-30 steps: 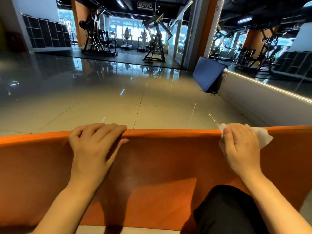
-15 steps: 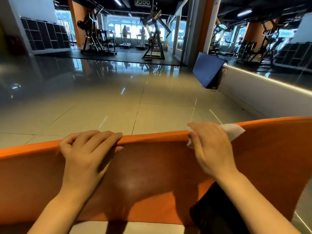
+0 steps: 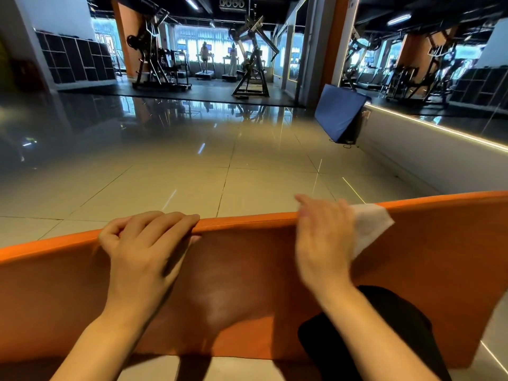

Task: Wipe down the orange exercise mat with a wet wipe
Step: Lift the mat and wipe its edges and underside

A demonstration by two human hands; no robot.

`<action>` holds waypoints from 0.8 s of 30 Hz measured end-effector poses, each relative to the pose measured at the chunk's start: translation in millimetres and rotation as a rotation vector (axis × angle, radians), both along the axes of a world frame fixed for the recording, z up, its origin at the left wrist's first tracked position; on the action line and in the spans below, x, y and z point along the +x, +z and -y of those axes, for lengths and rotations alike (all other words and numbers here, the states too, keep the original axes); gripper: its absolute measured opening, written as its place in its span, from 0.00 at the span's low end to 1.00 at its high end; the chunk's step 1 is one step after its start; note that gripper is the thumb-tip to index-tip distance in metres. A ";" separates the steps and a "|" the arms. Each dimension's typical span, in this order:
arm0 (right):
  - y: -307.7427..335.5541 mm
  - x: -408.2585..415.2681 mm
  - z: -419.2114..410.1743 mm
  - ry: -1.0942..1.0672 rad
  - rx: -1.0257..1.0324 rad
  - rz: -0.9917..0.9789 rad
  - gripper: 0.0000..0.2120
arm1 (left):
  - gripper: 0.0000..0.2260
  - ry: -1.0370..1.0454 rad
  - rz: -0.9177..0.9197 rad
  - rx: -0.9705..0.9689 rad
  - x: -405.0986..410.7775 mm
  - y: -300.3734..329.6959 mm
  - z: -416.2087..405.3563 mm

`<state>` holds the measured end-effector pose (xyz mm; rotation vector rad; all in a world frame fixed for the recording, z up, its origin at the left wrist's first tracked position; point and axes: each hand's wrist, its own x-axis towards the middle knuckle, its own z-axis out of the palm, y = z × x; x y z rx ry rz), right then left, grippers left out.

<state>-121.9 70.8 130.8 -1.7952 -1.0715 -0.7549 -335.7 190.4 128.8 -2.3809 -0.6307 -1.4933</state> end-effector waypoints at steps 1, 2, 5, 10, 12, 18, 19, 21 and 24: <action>0.1 -23.6 -9.3 0.060 -0.029 0.019 0.19 | 0.12 -0.006 -0.006 -0.002 -0.1 -0.1 -0.8; 0.8 -45.0 -15.7 0.116 -0.074 0.031 0.20 | 0.12 -0.014 -0.014 -0.006 -0.6 0.3 -1.6; 8.3 -57.9 -16.5 0.234 -0.136 0.088 0.18 | 0.12 -0.036 -0.030 -0.011 -3.6 3.0 -3.3; 10.8 20.9 24.8 0.175 -0.331 0.306 0.21 | 0.12 -0.047 -0.025 -0.017 -3.6 4.0 -3.9; 8.1 68.1 53.1 0.039 -0.357 0.274 0.23 | 0.13 -0.043 -0.021 -0.023 -2.0 2.3 -3.9; 7.0 147.6 117.7 -0.141 -0.400 0.121 0.27 | 0.13 -0.029 -0.031 -0.059 -1.4 3.3 -3.4; 5.7 145.7 115.7 -0.141 -0.413 0.146 0.27 | 0.14 -0.019 -0.039 -0.074 -0.5 5.1 -2.1; 7.9 136.4 107.8 -0.104 -0.461 0.214 0.29 | 0.14 0.010 -0.042 -0.108 1.3 7.1 -1.8; 12.9 109.8 86.1 -0.005 -0.450 0.268 0.28 | 0.28 0.009 -0.113 -0.090 14.6 7.3 4.2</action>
